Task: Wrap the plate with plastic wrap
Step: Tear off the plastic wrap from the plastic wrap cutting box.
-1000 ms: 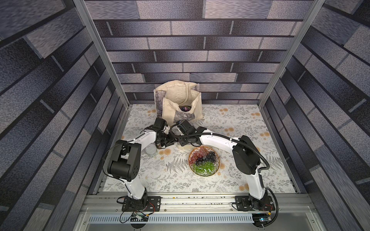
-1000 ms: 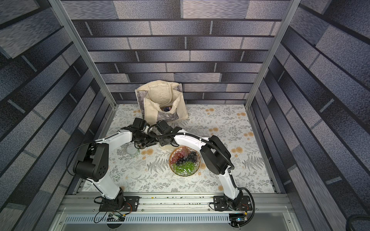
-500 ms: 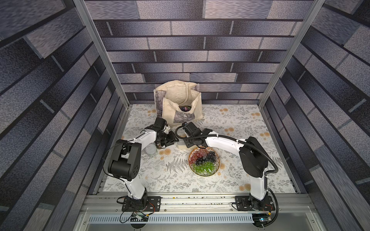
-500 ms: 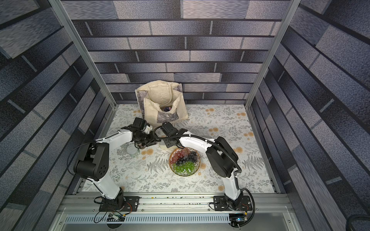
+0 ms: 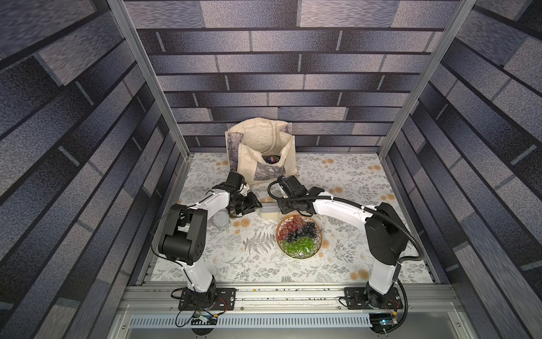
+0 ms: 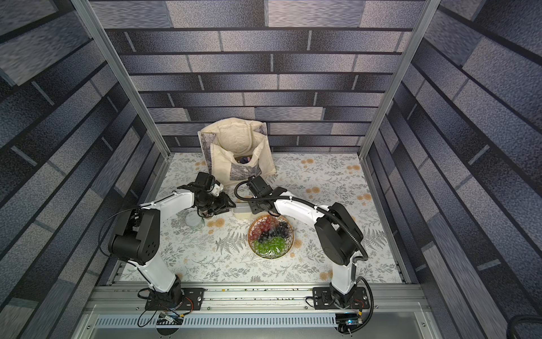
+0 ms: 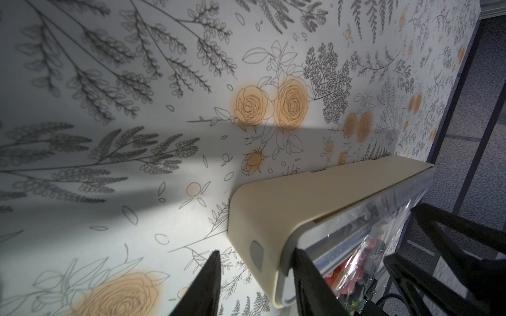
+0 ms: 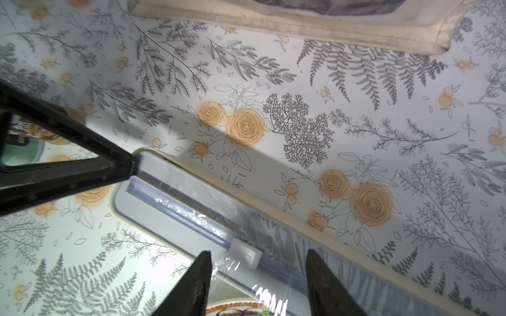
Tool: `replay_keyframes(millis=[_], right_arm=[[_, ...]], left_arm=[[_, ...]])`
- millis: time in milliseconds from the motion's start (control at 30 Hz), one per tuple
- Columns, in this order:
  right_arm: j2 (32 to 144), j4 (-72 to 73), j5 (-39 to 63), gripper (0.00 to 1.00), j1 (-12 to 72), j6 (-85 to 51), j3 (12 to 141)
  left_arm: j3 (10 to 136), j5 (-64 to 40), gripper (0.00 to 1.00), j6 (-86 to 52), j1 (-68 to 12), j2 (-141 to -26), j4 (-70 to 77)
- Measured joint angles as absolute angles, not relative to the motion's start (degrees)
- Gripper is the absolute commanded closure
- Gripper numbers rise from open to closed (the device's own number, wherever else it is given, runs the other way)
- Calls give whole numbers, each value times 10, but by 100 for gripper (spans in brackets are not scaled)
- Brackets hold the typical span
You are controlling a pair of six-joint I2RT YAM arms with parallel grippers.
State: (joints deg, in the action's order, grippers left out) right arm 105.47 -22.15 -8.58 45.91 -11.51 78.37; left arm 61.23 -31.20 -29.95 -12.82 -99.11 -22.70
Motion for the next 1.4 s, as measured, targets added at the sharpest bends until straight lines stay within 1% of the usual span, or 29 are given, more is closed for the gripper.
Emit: replay_keyframes(millis=[67, 100, 233, 533, 633, 1400], right_arm=[[1053, -218, -85, 52, 457, -115, 787], [1054, -218, -85, 54, 457, -116, 789], [1062, -220, -85, 56, 457, -117, 803], [1077, -227, -86, 58, 457, -117, 803], [1081, -230, -86, 60, 457, -116, 803], [1085, -254, -124, 63, 456, -115, 803]], left_arm=[[613, -311, 55, -300, -129, -991, -227], [613, -310, 54, -300, -129, -991, -227], [613, -310, 55, -299, -129, -991, -228], [613, -310, 55, -299, -129, -991, -228], [613, -310, 54, -299, -129, -991, -228], [613, -309, 55, -299, -130, -991, -229]])
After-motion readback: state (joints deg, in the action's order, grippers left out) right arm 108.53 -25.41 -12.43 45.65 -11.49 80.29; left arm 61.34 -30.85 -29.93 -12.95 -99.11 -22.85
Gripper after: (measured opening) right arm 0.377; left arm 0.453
